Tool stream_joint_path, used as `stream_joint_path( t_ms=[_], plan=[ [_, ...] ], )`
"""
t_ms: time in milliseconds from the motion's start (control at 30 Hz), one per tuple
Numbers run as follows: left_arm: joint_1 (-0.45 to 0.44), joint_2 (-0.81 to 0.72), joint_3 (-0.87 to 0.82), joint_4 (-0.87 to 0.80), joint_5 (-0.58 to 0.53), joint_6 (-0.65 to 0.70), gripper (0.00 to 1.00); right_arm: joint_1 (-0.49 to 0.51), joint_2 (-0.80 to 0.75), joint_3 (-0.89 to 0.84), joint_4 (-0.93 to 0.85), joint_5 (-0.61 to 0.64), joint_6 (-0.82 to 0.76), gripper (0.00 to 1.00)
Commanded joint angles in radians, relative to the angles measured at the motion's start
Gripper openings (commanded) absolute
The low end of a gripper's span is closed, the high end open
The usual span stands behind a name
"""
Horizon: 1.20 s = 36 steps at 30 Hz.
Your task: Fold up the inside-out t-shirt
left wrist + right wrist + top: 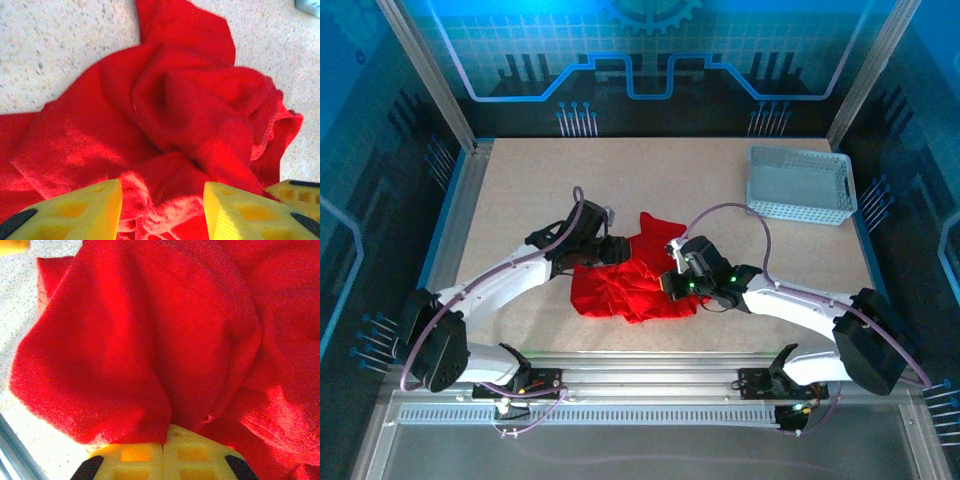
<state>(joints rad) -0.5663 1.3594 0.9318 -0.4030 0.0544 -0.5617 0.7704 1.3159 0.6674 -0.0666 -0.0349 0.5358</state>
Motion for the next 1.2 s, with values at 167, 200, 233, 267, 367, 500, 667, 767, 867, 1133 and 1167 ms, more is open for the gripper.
stream_joint_path(
  t_ms=[167,200,233,267,367,500,667,767,867,1133,1167],
  plan=[
    [-0.023,-0.027,-0.095,0.051,0.004,-0.116,0.41,-0.030,0.021,0.021,0.041,-0.018,0.029,0.02],
    [-0.023,-0.009,-0.090,0.049,0.010,-0.116,0.39,-0.030,0.022,0.025,0.040,-0.019,0.027,0.02],
    [-0.024,0.007,-0.088,0.054,0.016,-0.114,0.36,-0.030,0.025,0.027,0.040,-0.020,0.024,0.02],
    [-0.023,0.019,-0.086,0.066,0.021,-0.115,0.34,-0.030,0.023,0.029,0.039,-0.022,0.023,0.02],
    [-0.023,0.042,-0.078,0.107,0.043,-0.118,0.29,-0.031,0.022,0.028,0.034,-0.019,0.017,0.02],
    [-0.023,0.077,-0.049,0.132,0.068,-0.117,0.21,-0.031,0.013,0.017,0.026,0.002,0.011,0.02],
    [-0.023,0.090,-0.023,0.131,0.066,-0.106,0.01,-0.030,0.006,0.018,0.011,0.017,0.002,0.03],
    [-0.023,0.054,-0.015,0.120,0.047,-0.102,0.00,-0.031,-0.001,0.024,-0.012,0.038,-0.007,0.03],
    [-0.023,-0.016,0.002,0.087,0.026,-0.088,0.00,-0.042,-0.003,0.044,-0.058,0.056,-0.031,0.07],
    [0.002,-0.246,0.016,0.075,0.059,-0.052,0.00,-0.108,-0.067,0.062,-0.090,-0.029,-0.122,0.34],
    [0.002,-0.255,0.016,0.078,0.070,-0.049,0.00,-0.105,-0.076,0.070,-0.086,-0.044,-0.130,0.38]
  ],
)
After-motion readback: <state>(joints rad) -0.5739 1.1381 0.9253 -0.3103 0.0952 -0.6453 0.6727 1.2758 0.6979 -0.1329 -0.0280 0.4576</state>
